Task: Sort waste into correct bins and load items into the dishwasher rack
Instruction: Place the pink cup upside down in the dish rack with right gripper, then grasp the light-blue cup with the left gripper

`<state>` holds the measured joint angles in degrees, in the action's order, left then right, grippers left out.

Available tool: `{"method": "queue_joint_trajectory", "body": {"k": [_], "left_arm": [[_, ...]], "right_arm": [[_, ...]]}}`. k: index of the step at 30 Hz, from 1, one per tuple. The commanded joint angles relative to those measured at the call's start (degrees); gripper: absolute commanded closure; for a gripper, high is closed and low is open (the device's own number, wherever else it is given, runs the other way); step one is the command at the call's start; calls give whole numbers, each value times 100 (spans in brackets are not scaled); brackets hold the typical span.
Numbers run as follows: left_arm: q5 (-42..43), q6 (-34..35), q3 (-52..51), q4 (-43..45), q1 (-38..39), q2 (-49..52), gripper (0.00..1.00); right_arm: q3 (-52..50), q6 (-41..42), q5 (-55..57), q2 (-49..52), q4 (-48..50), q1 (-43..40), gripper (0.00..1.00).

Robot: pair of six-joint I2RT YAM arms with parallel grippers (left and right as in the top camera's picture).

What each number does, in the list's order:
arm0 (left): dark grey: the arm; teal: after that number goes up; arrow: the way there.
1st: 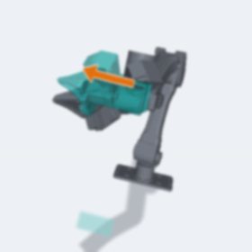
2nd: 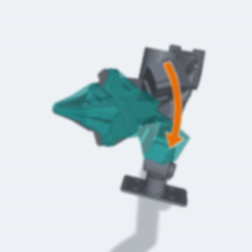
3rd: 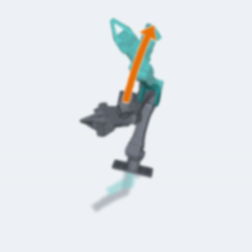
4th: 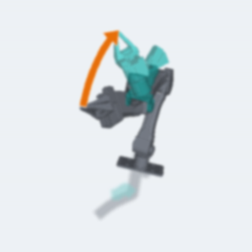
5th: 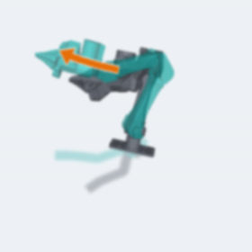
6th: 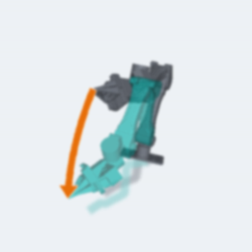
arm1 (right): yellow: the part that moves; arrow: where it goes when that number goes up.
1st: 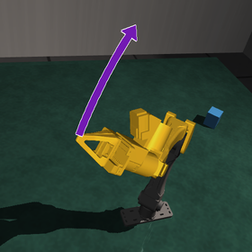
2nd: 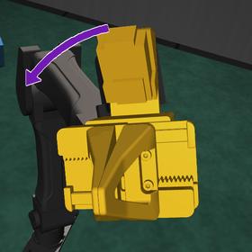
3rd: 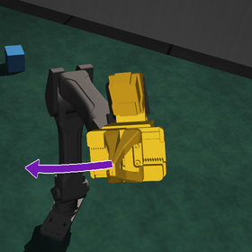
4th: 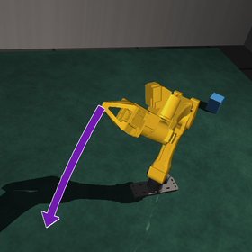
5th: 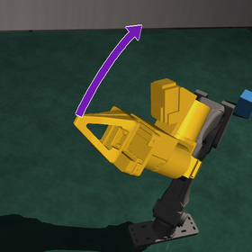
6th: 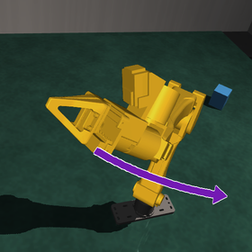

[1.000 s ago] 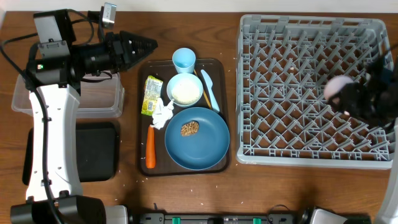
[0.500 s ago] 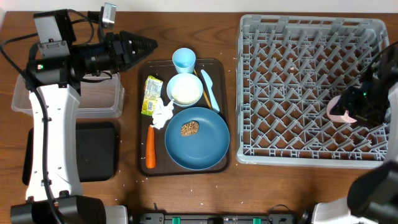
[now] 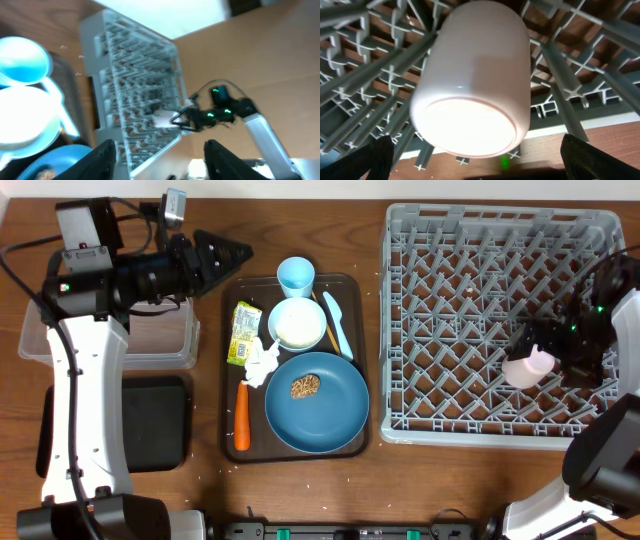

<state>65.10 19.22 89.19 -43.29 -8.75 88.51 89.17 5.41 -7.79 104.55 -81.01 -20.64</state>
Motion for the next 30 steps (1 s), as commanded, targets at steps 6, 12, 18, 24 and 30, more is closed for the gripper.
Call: {"method": "queue_joint_trajectory", "body": {"k": [6,12,18,24,30], "left_arm": [[-3482,-990,37,-756,874,55,36],[-6214,-1189,24,-599,1853,625,36],[-6467,-1405,24,468,1987,1707,36],[-6376,-1405,24,1447,1989,2205,36],[-5853,-1408,24,1893,1998,2562,36]], "right_arm": [[605,-48,-796,-1362,614,516,1],[603,-74,-1622,-1871,1670,1368,1],[570,-20,-1495,-1749,1947,2103,12],[544,17,-1340,-1626,1858,2273,14],[505,37,-1342,-1624,1781,2273,15]]}}
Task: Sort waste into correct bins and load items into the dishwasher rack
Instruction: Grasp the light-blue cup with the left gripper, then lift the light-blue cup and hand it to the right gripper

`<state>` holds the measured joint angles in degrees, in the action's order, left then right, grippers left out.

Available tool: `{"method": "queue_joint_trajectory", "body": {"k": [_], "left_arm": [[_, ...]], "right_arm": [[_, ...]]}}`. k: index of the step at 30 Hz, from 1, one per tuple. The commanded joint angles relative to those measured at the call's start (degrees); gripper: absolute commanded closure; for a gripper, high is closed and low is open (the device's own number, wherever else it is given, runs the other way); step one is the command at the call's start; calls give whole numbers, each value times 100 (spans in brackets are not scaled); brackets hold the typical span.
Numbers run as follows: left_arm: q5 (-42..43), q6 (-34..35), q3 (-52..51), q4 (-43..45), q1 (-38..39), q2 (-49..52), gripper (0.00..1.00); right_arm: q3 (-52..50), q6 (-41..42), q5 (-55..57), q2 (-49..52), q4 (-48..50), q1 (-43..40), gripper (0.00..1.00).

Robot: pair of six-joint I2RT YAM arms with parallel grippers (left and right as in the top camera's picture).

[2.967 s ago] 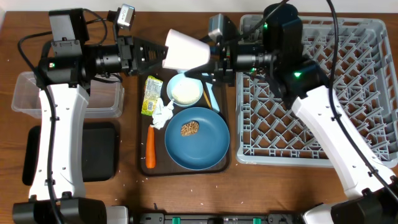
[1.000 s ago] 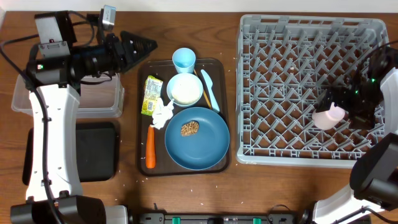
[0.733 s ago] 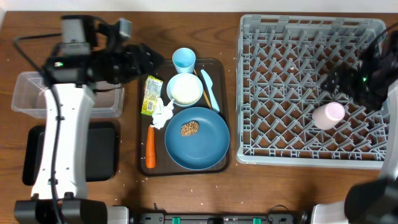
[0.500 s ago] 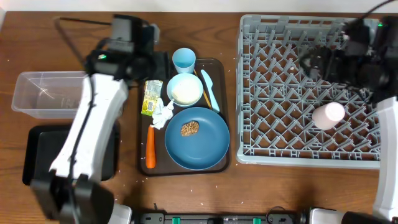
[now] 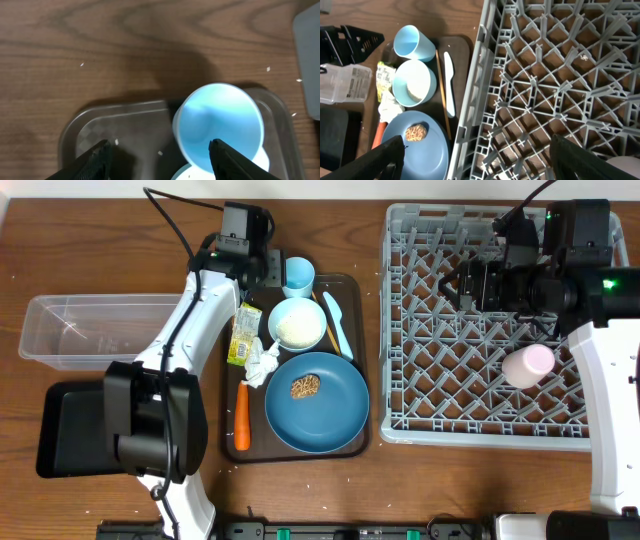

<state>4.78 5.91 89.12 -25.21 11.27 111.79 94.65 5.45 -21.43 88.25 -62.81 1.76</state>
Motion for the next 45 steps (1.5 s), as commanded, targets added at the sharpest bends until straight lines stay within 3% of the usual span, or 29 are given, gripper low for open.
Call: {"method": "queue_joint_trajectory", "body": {"k": [1,5,10,13,18,23,28,32,36,41,45], "left_arm": [[181,-74,31,144,-4,313,37],[188,-68,31,385,-4,669,41],[186,168,31,468,-4,879,58],[181,164,31,479,-11,876,63],[144,243,35,339,-33,868,94],[142,376,48,122,-107,549,94],[352,560,52,-236,-269,-476,94],[1904,579,52,-636,-597,-1421,94],[4216,577,52,-990,-1126,-2017,94],[6712,579,50,-1082,-1661,-2153,94],[7906,610,50,-1078,-1849,-2146,94]], "right_arm": [[-57,33,22,7,-46,33,14],[-72,33,22,7,-131,37,14],[-72,101,22,7,-149,57,14],[-72,138,22,7,-142,57,14],[-72,136,24,7,-125,57,15],[-72,136,22,7,-122,57,15],[-72,105,0,7,-85,59,15],[-72,-313,-162,7,24,177,14],[-72,-673,-446,7,247,409,15],[-72,-1770,-2006,7,776,802,15],[-72,-2009,-3163,7,1353,1139,16]]}}
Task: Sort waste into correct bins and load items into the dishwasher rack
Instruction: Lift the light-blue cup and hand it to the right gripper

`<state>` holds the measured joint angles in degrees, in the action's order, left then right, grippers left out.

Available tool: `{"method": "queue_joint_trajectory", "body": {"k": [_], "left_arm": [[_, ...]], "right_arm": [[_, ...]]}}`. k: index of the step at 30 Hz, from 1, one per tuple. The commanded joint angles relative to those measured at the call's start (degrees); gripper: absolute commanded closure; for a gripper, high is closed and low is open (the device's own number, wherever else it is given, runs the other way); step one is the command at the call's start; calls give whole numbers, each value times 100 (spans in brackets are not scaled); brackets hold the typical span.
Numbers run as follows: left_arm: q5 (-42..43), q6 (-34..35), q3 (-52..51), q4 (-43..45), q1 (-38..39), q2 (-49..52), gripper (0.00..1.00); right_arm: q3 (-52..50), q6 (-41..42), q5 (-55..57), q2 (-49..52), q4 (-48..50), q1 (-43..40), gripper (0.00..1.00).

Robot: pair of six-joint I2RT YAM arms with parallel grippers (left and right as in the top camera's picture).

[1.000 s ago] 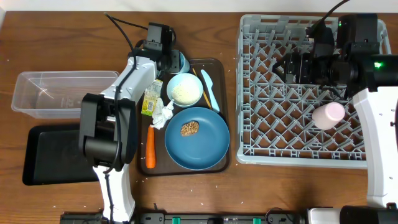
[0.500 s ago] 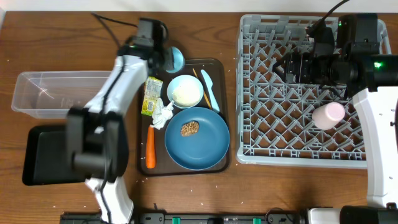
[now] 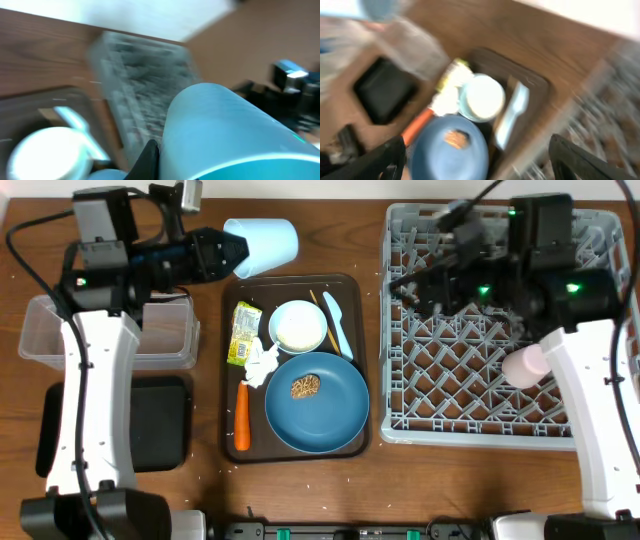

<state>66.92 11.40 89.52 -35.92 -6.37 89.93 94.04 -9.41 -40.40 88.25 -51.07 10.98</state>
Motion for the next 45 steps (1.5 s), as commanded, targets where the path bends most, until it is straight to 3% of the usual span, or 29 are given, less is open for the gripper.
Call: {"method": "queue_joint_trajectory", "body": {"k": [1,4,11,18,34,36,41,45], "left_arm": [[1893,94,11,-7,-85,39,94],[2308,192,11,-4,-48,39,94],[2321,852,11,-4,138,39,94],[2321,1187,13,-2,402,39,94],[2321,1403,13,4,748,-28,94],[2321,1515,13,44,748,-70,94],[2321,1554,13,243,748,-208,94],[2319,1574,13,273,743,-229,94]], "right_arm": [[-11,-522,-1469,7,356,319,16],[-11,-619,-1958,7,839,634,16],[-11,-1141,-1987,7,1709,1180,12],[-11,-1143,-1893,7,2411,1311,12],[-11,-1143,-1043,7,2750,1309,13],[-11,-1143,-1069,7,2750,1311,21],[-11,-1137,-1355,7,2726,1311,26],[-11,-1073,-1705,7,2719,1309,39]]}}
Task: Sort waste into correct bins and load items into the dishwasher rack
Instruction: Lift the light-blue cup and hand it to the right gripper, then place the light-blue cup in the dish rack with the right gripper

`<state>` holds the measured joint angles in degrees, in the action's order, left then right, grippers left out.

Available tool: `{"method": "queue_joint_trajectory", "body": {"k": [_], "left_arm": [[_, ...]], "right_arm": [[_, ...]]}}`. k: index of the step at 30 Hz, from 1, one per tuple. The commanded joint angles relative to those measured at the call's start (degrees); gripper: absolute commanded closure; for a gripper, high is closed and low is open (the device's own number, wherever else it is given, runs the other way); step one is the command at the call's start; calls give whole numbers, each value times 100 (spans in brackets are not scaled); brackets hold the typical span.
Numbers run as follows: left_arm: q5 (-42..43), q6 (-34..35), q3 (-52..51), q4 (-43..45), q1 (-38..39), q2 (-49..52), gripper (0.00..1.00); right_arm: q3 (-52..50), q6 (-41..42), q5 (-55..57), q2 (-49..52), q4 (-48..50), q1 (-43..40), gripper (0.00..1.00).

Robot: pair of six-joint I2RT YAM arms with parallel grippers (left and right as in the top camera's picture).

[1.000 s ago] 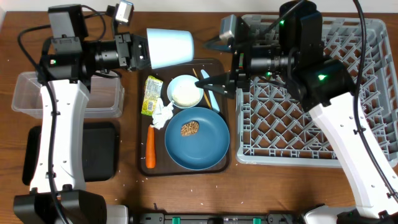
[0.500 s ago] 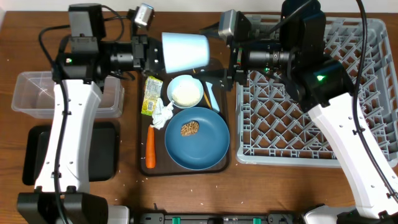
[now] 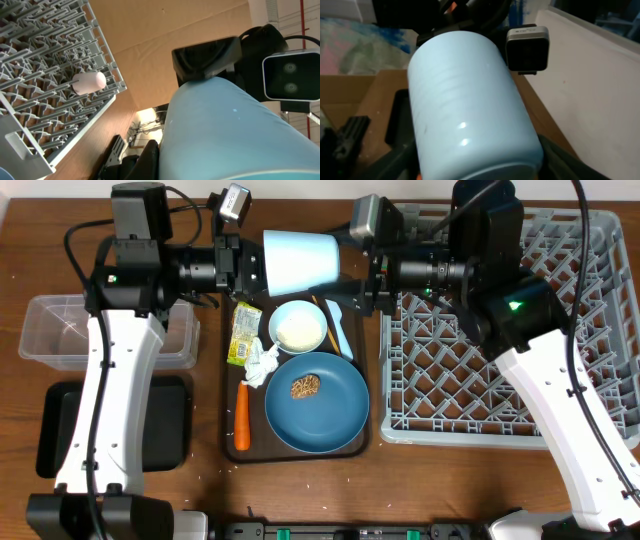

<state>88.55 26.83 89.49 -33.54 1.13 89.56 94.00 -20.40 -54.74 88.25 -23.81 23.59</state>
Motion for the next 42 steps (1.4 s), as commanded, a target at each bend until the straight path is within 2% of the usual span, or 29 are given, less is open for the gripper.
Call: {"method": "queue_joint_trajectory", "body": {"k": [1,12,15,18,21,28,31,33,34,38,42], "left_arm": [[157,31,15,42,-7,-192,94],[157,195,15,149,-7,-192,94],[157,496,15,151,-2,-199,94],[157,651,15,151,-2,-225,94],[157,675,15,151,-2,-256,94],[155,693,15,155,-2,-256,94],[157,697,15,212,-7,-256,93],[155,785,15,304,-7,-256,83],[155,846,15,376,-7,-256,71],[155,1062,15,754,-7,-256,50],[155,1060,15,1016,-7,-256,37]], "right_arm": [[-7,26,-299,7,-22,48,40],[-7,-2,-723,7,160,48,33],[-7,-42,-719,7,179,48,29],[-7,-52,-719,7,203,48,29],[-7,-66,-721,7,262,48,35],[-7,-13,-721,7,273,48,54],[-7,94,-713,7,271,48,57],[-7,256,-566,7,267,42,58],[-7,315,-472,4,258,42,59],[-4,409,-114,-13,203,35,62],[-2,588,629,-127,9,-15,63]]}}
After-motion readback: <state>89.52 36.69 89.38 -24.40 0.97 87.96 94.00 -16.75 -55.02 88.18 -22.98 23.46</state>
